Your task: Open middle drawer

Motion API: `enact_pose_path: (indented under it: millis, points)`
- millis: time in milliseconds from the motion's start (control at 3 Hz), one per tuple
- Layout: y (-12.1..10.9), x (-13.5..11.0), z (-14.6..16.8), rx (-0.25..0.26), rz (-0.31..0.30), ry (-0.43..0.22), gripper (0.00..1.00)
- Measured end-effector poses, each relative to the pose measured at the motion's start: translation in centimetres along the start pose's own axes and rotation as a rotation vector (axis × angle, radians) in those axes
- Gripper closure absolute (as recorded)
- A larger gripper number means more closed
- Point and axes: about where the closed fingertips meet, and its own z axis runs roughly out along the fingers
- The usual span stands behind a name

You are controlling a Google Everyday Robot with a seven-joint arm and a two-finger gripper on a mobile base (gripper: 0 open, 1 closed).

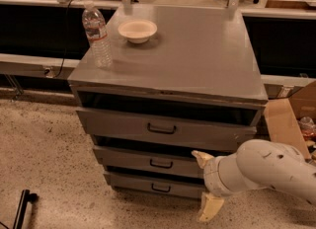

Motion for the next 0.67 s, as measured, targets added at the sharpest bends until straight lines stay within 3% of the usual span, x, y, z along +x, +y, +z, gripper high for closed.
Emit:
enact_pose_path:
  millis: [333, 667]
  points:
    - [-1.0, 2.2, 5.4, 0.040, -0.027, -0.053, 0.00]
    - [-1.6, 5.0, 10.1, 0.037, -0.014, -0.094, 0.00]
